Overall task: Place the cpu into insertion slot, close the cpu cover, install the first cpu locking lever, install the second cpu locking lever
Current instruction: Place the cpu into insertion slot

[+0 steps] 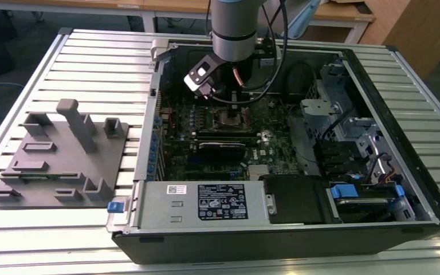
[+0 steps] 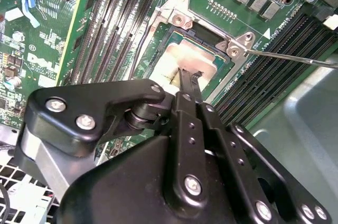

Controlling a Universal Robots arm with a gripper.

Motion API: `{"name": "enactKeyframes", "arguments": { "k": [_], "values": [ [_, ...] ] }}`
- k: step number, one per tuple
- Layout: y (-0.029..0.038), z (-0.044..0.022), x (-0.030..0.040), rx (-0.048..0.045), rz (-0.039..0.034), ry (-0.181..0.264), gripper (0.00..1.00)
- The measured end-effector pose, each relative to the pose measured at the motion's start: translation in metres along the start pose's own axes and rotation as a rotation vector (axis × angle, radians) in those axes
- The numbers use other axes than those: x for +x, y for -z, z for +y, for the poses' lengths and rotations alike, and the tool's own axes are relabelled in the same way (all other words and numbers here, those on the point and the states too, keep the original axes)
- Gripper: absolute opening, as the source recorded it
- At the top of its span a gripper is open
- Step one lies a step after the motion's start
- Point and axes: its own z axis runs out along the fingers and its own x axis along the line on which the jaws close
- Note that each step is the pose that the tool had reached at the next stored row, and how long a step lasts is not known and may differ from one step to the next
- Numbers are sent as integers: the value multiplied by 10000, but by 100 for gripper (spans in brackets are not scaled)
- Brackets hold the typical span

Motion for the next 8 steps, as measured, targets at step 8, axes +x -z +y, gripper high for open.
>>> {"name": "enactKeyframes", "arguments": {
  "k": [8],
  "values": [
    [-1,7,0,408,-12,-8,10]
  ]
}}
